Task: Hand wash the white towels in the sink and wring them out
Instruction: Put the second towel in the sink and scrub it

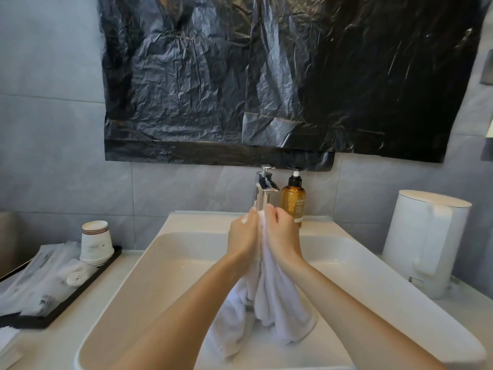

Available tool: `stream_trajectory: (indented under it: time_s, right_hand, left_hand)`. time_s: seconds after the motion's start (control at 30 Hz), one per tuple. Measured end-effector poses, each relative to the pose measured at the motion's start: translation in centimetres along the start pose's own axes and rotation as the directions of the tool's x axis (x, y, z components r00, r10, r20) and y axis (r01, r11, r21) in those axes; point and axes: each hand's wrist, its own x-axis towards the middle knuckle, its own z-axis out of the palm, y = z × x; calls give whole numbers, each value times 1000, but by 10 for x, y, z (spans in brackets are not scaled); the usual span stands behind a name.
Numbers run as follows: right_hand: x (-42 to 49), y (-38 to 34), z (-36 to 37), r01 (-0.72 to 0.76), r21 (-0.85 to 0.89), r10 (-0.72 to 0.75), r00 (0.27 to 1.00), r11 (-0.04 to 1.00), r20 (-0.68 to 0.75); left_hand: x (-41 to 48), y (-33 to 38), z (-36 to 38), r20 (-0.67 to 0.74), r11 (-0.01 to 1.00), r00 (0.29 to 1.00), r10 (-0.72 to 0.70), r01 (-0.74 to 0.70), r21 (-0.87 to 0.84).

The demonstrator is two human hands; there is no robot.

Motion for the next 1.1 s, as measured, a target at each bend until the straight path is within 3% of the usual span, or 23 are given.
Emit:
stream_trajectory:
  time_s: [0.07, 0.2, 0.37, 0.5, 0.63, 0.77, 0.9, 1.03, 1.1]
  right_hand:
    - [-12, 3, 6, 61, -10, -60, 994, 998, 86]
    - [15, 0, -5, -128, 34, 129, 991, 991, -20]
    - [-15, -5, 6, 44, 14, -45, 996, 999, 79]
    - [7, -8, -1, -78, 21, 79, 996, 997, -37]
    - [-18, -8, 8, 89, -13, -89, 996, 996, 20]
    - [7, -6, -7, -76, 7, 76, 996, 997, -55]
    - [-16, -6, 2, 68, 8, -68, 997, 998, 45]
    - [2, -9, 1, -32, 51, 34, 998, 998, -44]
    - [-3, -8, 1, -7, 27, 9, 999, 1000, -45]
  left_hand:
    - [5, 1, -3, -83, 1000, 996, -18, 16, -27]
    - [-10, -3, 1, 105, 1000, 994, -16, 17, -14]
    - [5, 1, -5, -102, 998, 994, -47, 43, -42]
    - [-7, -3, -2, 27, 998, 998, -55, 56, -23]
    - [2, 3, -5, -54, 996, 996, -74, 71, -44]
    - [-11, 0, 2, 79, 998, 996, -46, 49, -40]
    - [-4, 4, -4, -33, 996, 997, -68, 66, -63]
    - [-8, 3, -4, 54, 988, 993, -106, 112, -108]
    - [-7, 3, -3, 35, 989, 994, -108, 111, -93]
